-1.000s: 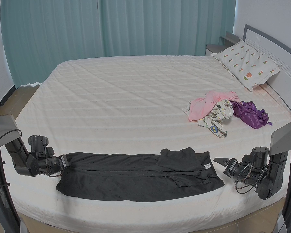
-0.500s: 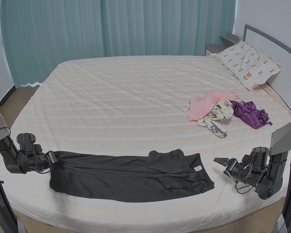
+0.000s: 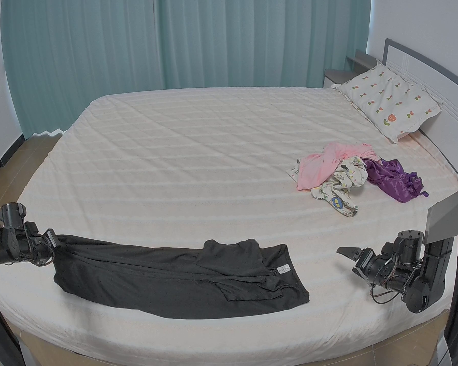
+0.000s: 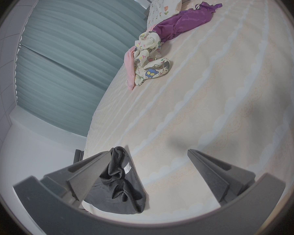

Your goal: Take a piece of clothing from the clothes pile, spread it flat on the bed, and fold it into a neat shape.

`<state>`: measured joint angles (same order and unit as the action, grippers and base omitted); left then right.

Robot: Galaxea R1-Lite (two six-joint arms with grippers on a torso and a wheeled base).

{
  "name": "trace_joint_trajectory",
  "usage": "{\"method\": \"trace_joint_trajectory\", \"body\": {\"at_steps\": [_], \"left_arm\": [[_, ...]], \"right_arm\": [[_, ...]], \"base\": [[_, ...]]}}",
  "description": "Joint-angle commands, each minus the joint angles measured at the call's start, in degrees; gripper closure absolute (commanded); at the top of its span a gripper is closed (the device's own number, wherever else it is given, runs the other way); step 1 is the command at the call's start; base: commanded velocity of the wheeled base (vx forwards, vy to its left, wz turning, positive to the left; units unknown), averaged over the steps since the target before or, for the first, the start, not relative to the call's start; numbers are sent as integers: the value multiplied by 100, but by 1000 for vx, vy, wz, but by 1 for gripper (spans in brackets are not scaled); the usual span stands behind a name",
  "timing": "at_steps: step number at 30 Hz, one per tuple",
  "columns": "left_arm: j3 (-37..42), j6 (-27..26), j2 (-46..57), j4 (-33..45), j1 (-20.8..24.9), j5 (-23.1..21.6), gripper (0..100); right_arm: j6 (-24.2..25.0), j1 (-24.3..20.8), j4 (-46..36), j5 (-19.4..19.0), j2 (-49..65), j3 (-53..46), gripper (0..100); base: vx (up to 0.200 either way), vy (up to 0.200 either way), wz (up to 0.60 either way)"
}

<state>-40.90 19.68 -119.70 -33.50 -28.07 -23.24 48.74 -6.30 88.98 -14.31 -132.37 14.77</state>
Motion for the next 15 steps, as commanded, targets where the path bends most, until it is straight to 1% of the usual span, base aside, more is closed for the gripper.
{"method": "trace_joint_trajectory", "body": {"at_steps": [1, 3, 7, 11, 12, 14, 15], "left_arm": [[47, 10, 421, 133, -40, -58, 100], [82, 19, 465, 142, 4, -58, 100], [390, 282, 773, 151, 601, 74, 100], [522, 493, 992, 160, 1015, 232, 100], [583, 652, 1072, 160, 1287, 425, 100], [609, 836, 1159, 160, 1577, 706, 100], [609, 906, 1186, 160, 1700, 821, 100]], "right_arm": [[4, 15, 67, -1, 0, 8, 0], [4, 15, 58, -1, 9, 8, 0], [-5, 6, 67, -1, 27, -1, 0], [-5, 15, 67, -1, 27, -10, 0], [-5, 6, 67, -1, 27, -10, 0], [-5, 6, 67, -1, 35, -10, 0], [-5, 6, 67, -1, 35, -10, 0]], "base": [[0, 0, 0], [0, 0, 0], [0, 0, 0], [0, 0, 0], [0, 0, 0], [0, 0, 0], [0, -200, 0]]}}
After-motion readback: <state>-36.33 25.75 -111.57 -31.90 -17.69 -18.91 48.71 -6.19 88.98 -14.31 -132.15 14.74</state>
